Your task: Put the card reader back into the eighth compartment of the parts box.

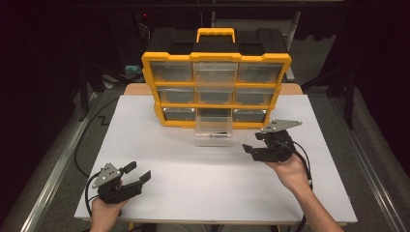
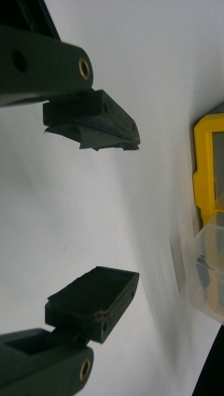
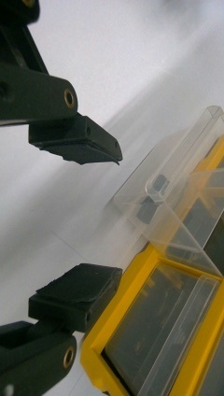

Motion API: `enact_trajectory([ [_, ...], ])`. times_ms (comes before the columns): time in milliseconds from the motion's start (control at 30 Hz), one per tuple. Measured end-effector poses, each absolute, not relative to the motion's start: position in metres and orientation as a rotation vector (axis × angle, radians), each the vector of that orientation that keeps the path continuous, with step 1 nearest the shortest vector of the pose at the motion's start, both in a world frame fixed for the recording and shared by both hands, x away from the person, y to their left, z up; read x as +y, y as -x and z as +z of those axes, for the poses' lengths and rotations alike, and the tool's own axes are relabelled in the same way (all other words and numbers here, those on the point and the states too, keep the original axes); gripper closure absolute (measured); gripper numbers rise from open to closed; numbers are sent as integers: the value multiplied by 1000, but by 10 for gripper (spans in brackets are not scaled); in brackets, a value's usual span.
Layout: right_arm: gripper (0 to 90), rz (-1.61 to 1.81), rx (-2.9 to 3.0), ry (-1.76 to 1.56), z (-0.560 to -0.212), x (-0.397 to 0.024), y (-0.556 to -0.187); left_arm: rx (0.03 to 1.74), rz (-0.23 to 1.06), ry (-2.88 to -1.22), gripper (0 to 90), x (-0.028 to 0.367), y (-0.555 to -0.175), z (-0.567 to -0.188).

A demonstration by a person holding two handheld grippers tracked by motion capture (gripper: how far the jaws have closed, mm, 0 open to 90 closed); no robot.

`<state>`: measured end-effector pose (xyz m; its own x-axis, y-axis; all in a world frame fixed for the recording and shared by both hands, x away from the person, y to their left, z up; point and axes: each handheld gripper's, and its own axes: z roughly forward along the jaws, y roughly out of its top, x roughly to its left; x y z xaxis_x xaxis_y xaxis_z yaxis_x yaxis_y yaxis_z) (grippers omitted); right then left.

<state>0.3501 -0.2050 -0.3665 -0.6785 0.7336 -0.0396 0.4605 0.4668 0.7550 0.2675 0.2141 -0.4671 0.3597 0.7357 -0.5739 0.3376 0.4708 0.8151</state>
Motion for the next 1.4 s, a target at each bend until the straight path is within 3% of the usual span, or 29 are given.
enact_trajectory([
  [1400,349,1124,2267,-1102,-400,-249,-326,1237,338,-1114,307,213,-267,-467],
])
